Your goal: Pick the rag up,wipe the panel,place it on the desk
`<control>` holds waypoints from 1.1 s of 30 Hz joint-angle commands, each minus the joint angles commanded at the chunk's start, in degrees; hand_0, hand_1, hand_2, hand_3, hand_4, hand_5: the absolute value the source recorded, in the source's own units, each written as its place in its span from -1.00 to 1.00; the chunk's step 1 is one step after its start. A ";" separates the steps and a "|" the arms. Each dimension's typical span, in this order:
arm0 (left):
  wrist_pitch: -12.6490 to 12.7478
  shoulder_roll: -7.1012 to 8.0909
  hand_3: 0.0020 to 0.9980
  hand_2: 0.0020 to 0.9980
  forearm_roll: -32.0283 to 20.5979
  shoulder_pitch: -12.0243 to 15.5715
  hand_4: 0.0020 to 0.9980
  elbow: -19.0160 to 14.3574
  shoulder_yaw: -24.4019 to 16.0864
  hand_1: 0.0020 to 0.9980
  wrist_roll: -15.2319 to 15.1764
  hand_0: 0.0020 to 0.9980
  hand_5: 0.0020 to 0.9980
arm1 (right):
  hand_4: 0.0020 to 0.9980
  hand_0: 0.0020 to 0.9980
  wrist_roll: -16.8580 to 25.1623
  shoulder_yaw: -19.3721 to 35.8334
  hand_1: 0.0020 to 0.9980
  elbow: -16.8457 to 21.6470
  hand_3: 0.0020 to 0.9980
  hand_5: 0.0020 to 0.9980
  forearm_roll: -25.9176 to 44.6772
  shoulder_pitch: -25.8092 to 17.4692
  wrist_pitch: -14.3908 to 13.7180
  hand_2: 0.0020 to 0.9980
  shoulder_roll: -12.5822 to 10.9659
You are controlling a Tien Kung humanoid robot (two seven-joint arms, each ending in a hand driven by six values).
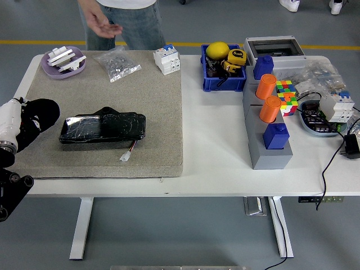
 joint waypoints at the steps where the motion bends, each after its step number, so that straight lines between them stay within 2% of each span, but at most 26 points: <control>1: 0.12 0.33 0.06 0.14 -0.13 -0.41 -0.49 0.95 0.70 -0.10 -0.44 -0.37 -1.00 | 1.00 0.54 -0.01 -0.01 0.38 0.01 0.35 0.05 0.02 0.00 0.01 0.42 0.00; 5: -0.02 1.31 0.06 0.14 -1.26 -1.00 -0.49 3.16 1.94 -0.10 -1.64 -0.37 -1.00 | 1.00 0.54 -0.04 0.13 0.38 0.05 0.35 0.05 -0.14 0.04 0.01 0.42 0.05; 6: -0.26 1.42 0.13 0.19 -1.63 -1.05 -0.20 3.48 2.07 -0.03 -1.82 -0.21 -1.00 | 1.00 0.54 -0.05 0.11 0.38 0.04 0.35 0.05 -0.16 0.05 0.01 0.42 0.05; 11: -3.59 1.54 0.13 0.19 -2.17 -0.56 -0.20 3.31 1.69 -0.03 -2.36 -0.21 -1.00 | 1.00 0.54 -0.04 0.11 0.38 -0.02 0.35 0.05 0.01 0.03 -0.04 0.42 0.05; 12: -4.58 1.52 0.17 0.51 -2.32 -0.53 0.49 3.17 1.49 0.18 -2.35 -0.03 -1.00 | 1.00 0.54 -0.05 0.07 0.38 -0.03 0.35 0.05 0.00 0.05 -0.03 0.42 0.06; 17: -7.12 1.53 0.17 0.51 -2.90 -0.73 0.49 2.93 1.49 0.18 -2.40 -0.03 -1.00 | 1.00 0.54 -0.02 0.14 0.38 -0.03 0.35 0.05 -0.09 0.19 -0.09 0.42 0.13; 18: -7.34 1.55 0.28 0.63 -2.99 -0.75 0.90 2.96 1.50 0.45 -2.40 0.23 -0.92 | 1.00 0.54 -0.02 0.16 0.38 -0.02 0.35 0.05 -0.12 0.22 -0.10 0.42 0.13; 23: -8.49 1.73 0.28 0.63 -2.95 -0.49 0.90 2.67 1.07 0.45 -2.38 0.23 -0.92 | 1.00 0.54 -0.06 -0.01 0.38 -0.04 0.35 0.05 0.03 0.29 -0.20 0.42 0.08; 24: -8.63 1.77 0.55 0.70 -2.95 -0.46 1.00 2.54 0.92 0.54 -2.39 0.37 -0.72 | 1.00 0.54 -0.08 -0.05 0.37 -0.05 0.35 0.05 0.03 0.28 -0.21 0.42 0.06; 29: -9.46 2.02 0.55 0.70 -2.46 -0.46 1.00 1.75 0.42 0.54 -2.04 0.37 -0.72 | 1.00 0.54 -0.08 -0.21 0.37 -0.11 0.35 0.05 0.23 0.31 -0.30 0.42 0.01; 30: -9.65 2.07 0.57 0.72 -2.48 -0.46 1.00 1.63 0.29 0.56 -2.03 0.40 -0.57 | 1.00 0.54 -0.09 -0.24 0.37 -0.11 0.35 0.05 0.22 0.32 -0.31 0.42 0.00; 33: -10.46 2.34 0.57 0.72 -2.19 -0.34 1.00 0.91 -0.30 0.56 -2.08 0.40 -0.57 | 1.00 0.54 -0.11 -0.29 0.37 -0.14 0.35 0.05 0.26 0.34 -0.37 0.42 -0.04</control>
